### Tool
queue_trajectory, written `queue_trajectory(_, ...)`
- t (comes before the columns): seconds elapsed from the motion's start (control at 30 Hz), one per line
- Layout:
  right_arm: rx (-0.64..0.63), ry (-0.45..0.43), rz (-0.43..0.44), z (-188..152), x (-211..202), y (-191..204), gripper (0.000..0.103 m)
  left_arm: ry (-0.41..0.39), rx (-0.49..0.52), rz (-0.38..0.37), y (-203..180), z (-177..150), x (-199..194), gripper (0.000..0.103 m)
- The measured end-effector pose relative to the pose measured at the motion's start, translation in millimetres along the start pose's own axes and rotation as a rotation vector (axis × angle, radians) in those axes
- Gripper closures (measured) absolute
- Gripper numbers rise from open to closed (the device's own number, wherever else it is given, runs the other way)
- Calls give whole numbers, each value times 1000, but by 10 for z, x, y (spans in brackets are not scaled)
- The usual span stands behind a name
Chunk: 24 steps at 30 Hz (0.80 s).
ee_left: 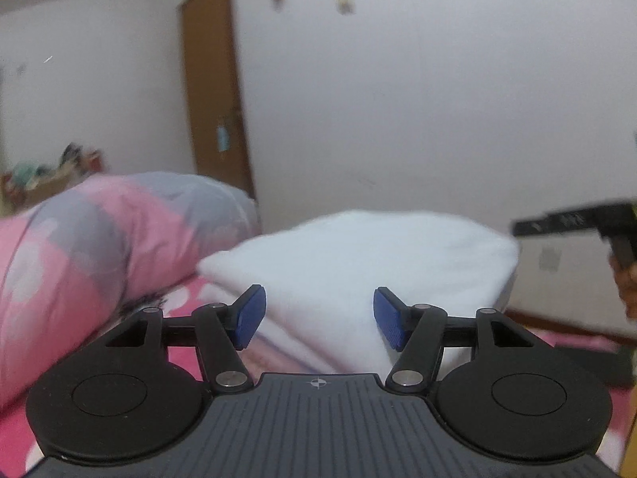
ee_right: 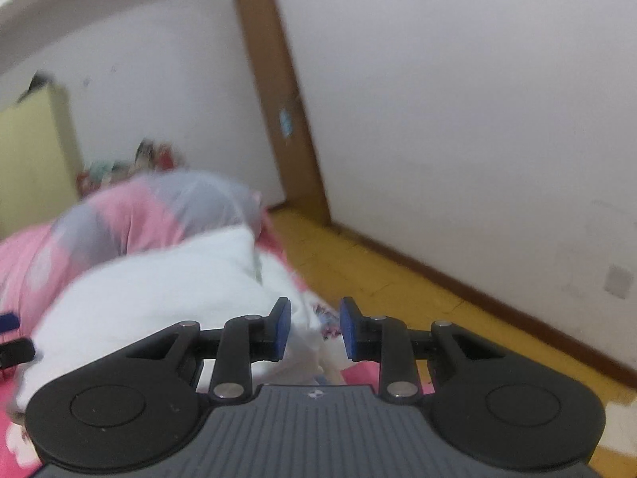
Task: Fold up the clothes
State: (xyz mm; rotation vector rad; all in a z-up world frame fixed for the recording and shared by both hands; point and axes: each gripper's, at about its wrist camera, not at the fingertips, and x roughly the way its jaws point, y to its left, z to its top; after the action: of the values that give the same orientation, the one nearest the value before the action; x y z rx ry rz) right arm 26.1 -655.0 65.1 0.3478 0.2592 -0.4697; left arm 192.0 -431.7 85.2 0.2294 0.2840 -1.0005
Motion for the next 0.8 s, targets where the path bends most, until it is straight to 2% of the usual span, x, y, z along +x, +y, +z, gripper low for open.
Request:
queue_trajectory(0.1, 21, -114, 88, 130, -541, 195, 74, -60, -63, 27, 161, 107, -449, 39)
queue_trajectory(0.17, 36, -189, 147, 217, -901, 324, 74, -108, -96, 58, 233, 181, -866, 37)
queue_trajectory(0.27, 57, -303, 235, 346, -1442, 519, 72, -191, -165, 63, 306, 281, -1568, 31)
queue_trajectory(0.37, 29, -443, 432, 371, -2167, 842, 59, -329, -207, 108, 315, 344, -2326, 26)
queue_trajectory(0.43, 18, -526, 570, 367, -2620, 1043, 54, -454, -221, 156, 289, 330, -2856, 16)
queue_trajectory(0.47, 33, -544, 632, 341, -2770, 1109, 53, -513, -226, 182, 277, 312, -3097, 7)
queue_trajectory(0.5, 42, -547, 681, 285, -2912, 1156, 50, -559, -227, 204, 262, 287, -3316, 3)
queue_trajectory(0.57, 62, -525, 748, 119, -3145, 1220, 48, -609, -212, 223, 207, 234, -3661, 0)
queue_trajectory(0.63, 96, -440, 771, -99, -3150, 1280, 45, -625, -200, 239, 145, 158, -3908, 0)
queue_trajectory(0.7, 136, -308, 742, -356, -3152, 1226, 43, -594, -197, 242, 95, 62, -4039, 0)
queue_trajectory(0.8, 131, -153, 556, -742, -2995, 1218, 41, -486, -225, 213, 71, -106, -3916, 0)
